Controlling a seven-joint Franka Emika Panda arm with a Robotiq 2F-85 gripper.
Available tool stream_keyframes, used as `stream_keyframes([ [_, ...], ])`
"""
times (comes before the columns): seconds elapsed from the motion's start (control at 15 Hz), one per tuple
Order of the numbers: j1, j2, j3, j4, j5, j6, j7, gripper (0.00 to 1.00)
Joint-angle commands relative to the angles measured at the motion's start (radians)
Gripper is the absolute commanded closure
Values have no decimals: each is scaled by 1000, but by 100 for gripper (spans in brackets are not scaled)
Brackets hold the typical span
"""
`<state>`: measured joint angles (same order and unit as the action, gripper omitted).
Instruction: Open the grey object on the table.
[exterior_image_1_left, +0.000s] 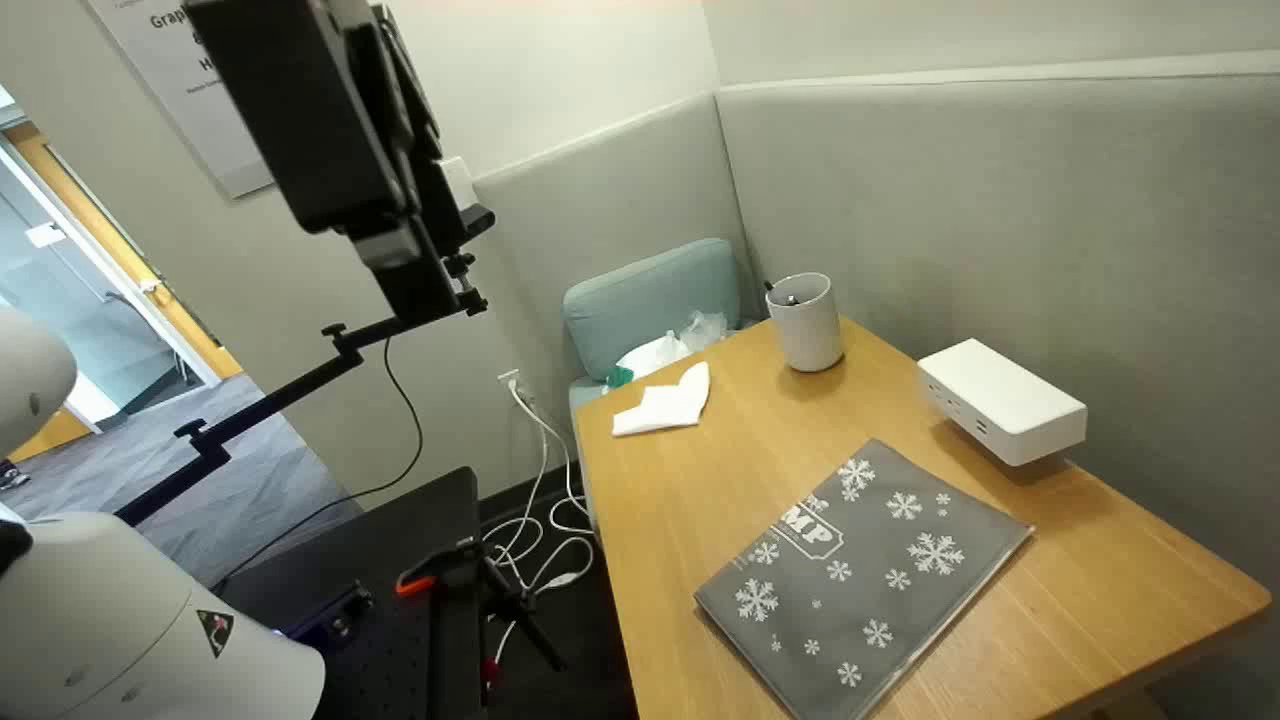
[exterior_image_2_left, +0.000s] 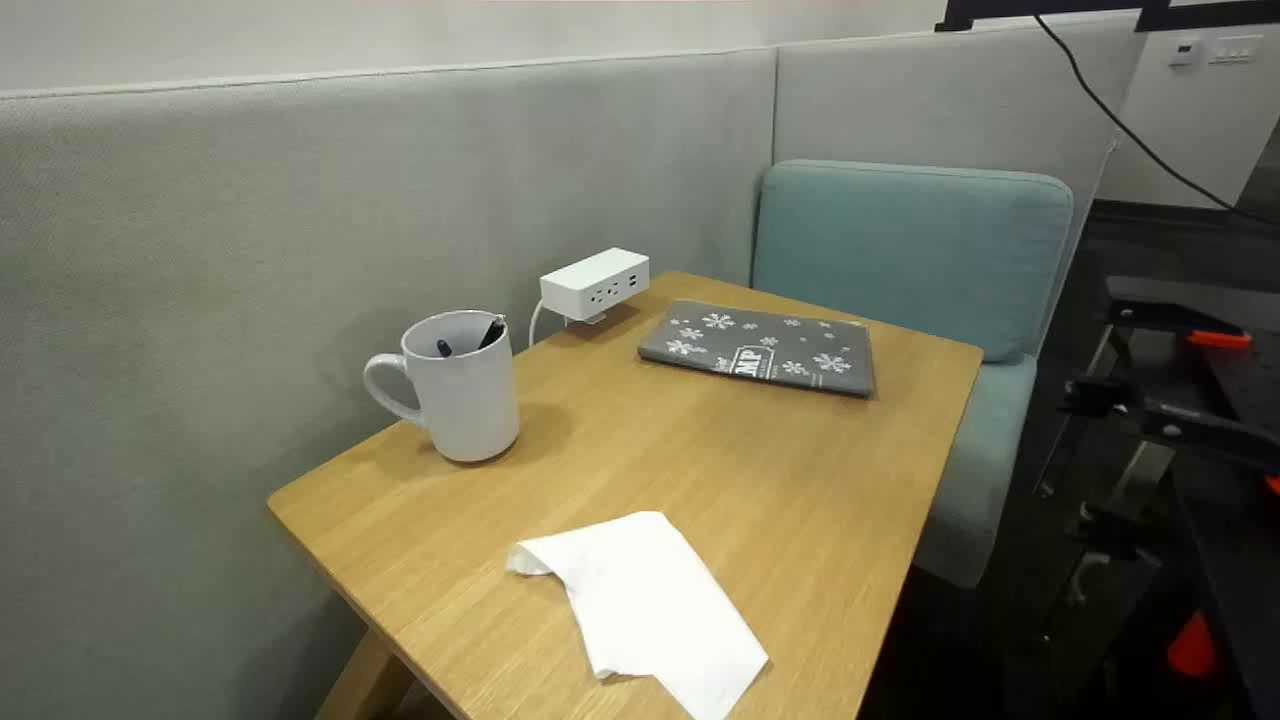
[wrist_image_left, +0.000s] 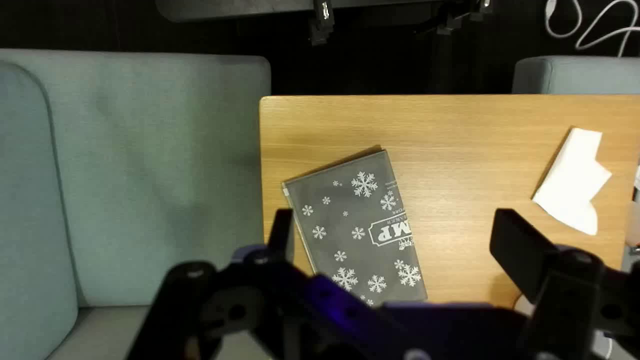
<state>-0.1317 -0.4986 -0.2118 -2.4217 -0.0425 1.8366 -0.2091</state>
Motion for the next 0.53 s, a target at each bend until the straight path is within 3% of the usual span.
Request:
stream_keyframes([
  [0.0, -5, 1, 4, 2, 2, -2, -2, 0],
  [0.47, -2, 67, -17, 50, 17, 63, -24, 0],
])
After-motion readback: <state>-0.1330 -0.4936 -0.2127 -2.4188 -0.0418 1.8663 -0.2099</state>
